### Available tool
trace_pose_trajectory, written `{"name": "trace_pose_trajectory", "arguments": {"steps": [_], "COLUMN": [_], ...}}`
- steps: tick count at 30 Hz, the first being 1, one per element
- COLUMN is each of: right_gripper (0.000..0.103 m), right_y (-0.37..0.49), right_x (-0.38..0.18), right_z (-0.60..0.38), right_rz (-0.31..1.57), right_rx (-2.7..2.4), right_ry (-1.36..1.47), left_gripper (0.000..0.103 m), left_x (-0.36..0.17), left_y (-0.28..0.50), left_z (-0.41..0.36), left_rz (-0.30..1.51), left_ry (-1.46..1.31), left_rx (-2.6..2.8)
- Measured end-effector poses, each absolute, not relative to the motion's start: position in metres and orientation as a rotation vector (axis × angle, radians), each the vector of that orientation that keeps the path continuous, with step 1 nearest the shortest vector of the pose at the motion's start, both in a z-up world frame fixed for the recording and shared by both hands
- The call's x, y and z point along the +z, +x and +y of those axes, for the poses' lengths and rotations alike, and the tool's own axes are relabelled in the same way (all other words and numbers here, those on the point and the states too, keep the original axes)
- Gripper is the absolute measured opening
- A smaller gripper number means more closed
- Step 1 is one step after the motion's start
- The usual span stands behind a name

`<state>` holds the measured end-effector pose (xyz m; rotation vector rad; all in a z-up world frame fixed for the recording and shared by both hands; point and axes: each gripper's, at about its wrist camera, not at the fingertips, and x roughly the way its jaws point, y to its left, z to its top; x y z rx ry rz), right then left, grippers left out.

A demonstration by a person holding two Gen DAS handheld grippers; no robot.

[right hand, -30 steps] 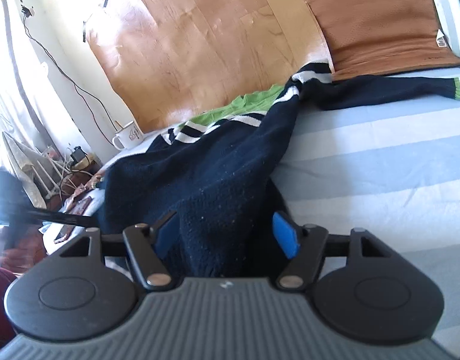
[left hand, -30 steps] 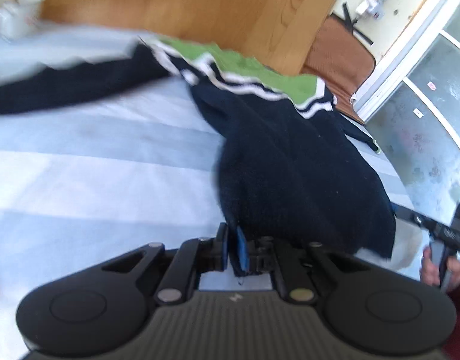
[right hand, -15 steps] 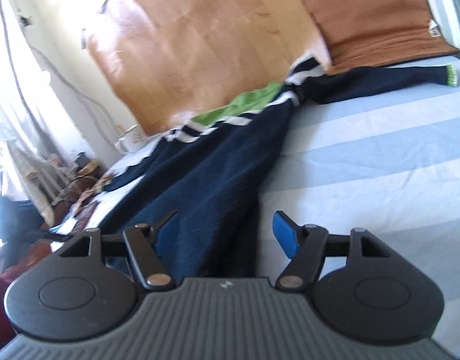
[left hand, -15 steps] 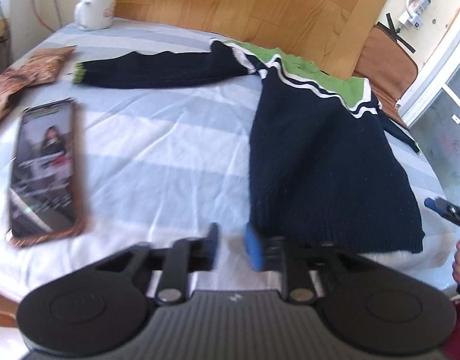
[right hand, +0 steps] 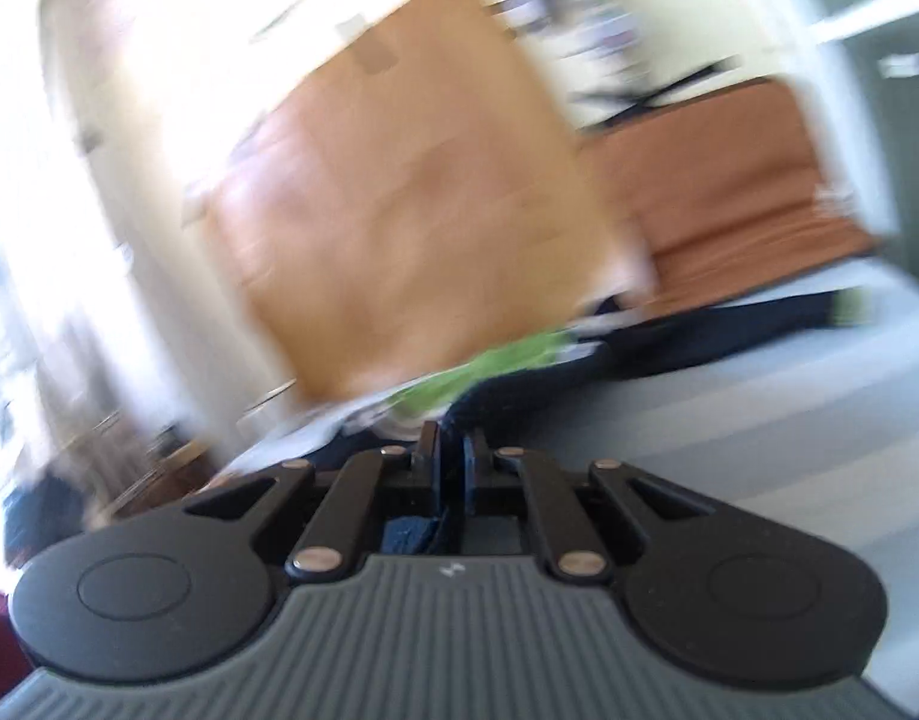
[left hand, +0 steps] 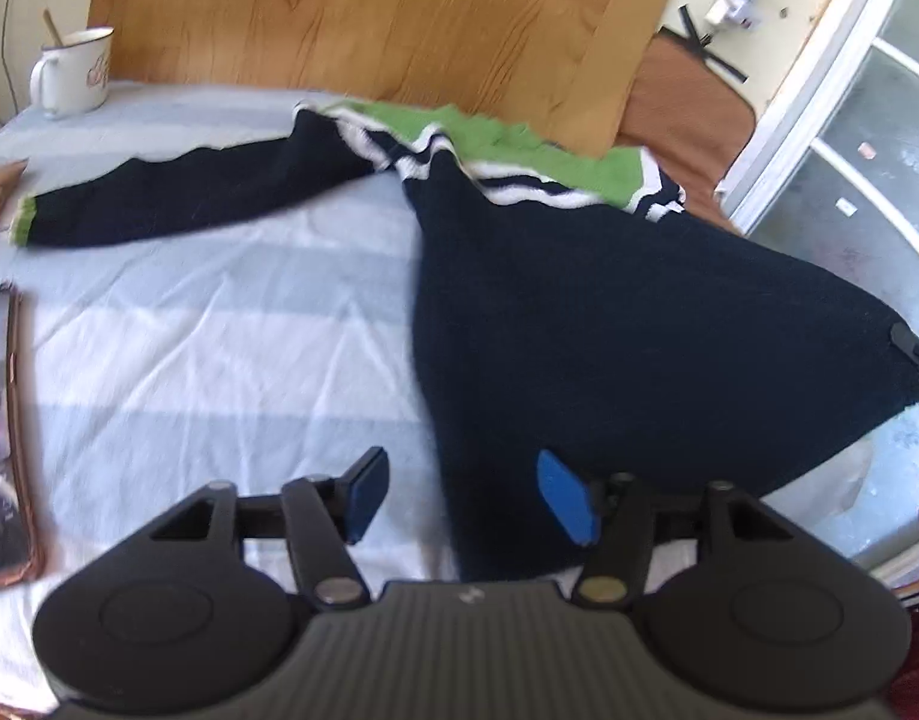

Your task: Fold small clothes

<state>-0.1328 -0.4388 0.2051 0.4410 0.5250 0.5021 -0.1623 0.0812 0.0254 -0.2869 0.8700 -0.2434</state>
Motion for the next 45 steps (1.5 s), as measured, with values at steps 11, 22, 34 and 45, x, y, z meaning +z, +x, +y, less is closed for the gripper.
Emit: {"name": "trace_pose_trajectory", "arguments": {"steps": [11,22,34,45], "right_gripper": [0.06,0.009,0.031,0.031], "right_y": [-0.121,-0.137,-0.074,0.03], "right_x": [0.138,0.199,0.184,0.132], "right_z": [-0.467,-0.427,-0.463,-0.543], "right_rz": [0.755,0.674,0.76,0.685], "right_rx": [0.28,0.529,0.305,-0.118], "right_ry": [0.532,0.37,0.548,0.957], "left_gripper": [0.062,0.009,0.022,0.039], "left_x": [0.004,0.037,0.059,0.029], "left_y": [-0.133,-0.158,-0.155,-0.041], "left_z": [0.064,0.06,0.095,0.026], "left_rz": [0.964,0.932,0.85,0.741], "left_ry": [-0.382,-0.247,-0.198,-0.246], "left_rx": [-0.285,-0.32,-0.16,-0.172]}}
